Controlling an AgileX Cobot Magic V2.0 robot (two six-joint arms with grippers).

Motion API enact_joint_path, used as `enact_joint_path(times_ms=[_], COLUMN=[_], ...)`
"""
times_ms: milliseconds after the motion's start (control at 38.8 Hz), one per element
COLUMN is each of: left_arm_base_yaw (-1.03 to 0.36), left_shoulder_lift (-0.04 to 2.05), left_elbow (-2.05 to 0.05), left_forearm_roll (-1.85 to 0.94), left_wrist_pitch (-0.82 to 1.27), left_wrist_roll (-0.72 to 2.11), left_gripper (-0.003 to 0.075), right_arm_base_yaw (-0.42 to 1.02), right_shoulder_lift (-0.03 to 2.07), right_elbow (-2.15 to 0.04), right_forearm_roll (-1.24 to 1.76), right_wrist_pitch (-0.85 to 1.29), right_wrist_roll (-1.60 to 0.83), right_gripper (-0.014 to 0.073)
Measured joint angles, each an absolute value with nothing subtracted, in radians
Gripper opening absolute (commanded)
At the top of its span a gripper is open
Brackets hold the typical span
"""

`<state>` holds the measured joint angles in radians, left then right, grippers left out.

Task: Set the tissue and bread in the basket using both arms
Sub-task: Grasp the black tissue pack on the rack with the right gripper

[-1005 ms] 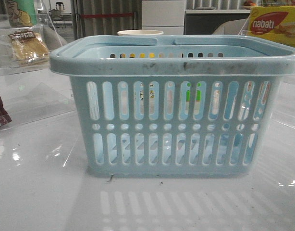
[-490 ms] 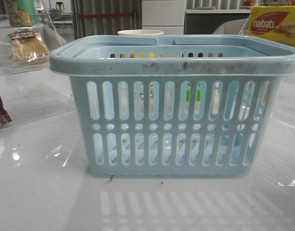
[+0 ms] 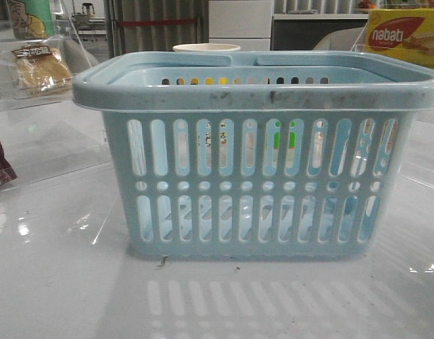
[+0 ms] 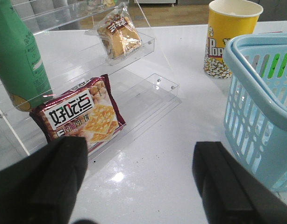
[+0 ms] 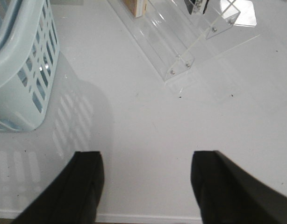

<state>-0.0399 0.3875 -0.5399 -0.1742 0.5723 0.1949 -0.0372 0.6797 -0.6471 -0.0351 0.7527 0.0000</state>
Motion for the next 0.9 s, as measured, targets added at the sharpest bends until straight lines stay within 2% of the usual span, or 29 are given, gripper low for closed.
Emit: enact_joint_path(times_ms=[180, 490, 721, 902], left_arm_base_yaw=[-0.040, -0.040, -0.040, -0.040], left_shoulder_lift=[0.387, 0.387, 0.387, 0.387], left_elbow=[-0.540, -0.540, -0.540, -0.540], left_forearm_roll=[-0.174, -0.174, -0.174, -0.174], left_wrist_pitch=[0.574, 0.574, 0.576, 0.576], left_wrist_roll=[0.195, 0.195, 0.195, 0.195], left_gripper=[0.0494, 0.0421, 0.0382, 0.0380], right_arm_base_yaw=[-0.040, -0.144, -0.165, -0.165], right_shoulder_lift=[0.783, 1.072, 1.307, 1.482], right_elbow=[-0.677, -0.928, -1.127, -1.265], right_forearm_roll=[-0.035, -0.035, -0.037, -0.037], right_wrist_pitch=[0.718, 0.706, 0.690, 0.697], right_wrist_roll=[0.000, 0.000, 0.000, 0.000], right_gripper=[0.0561, 0.0561, 0.0561, 0.0561])
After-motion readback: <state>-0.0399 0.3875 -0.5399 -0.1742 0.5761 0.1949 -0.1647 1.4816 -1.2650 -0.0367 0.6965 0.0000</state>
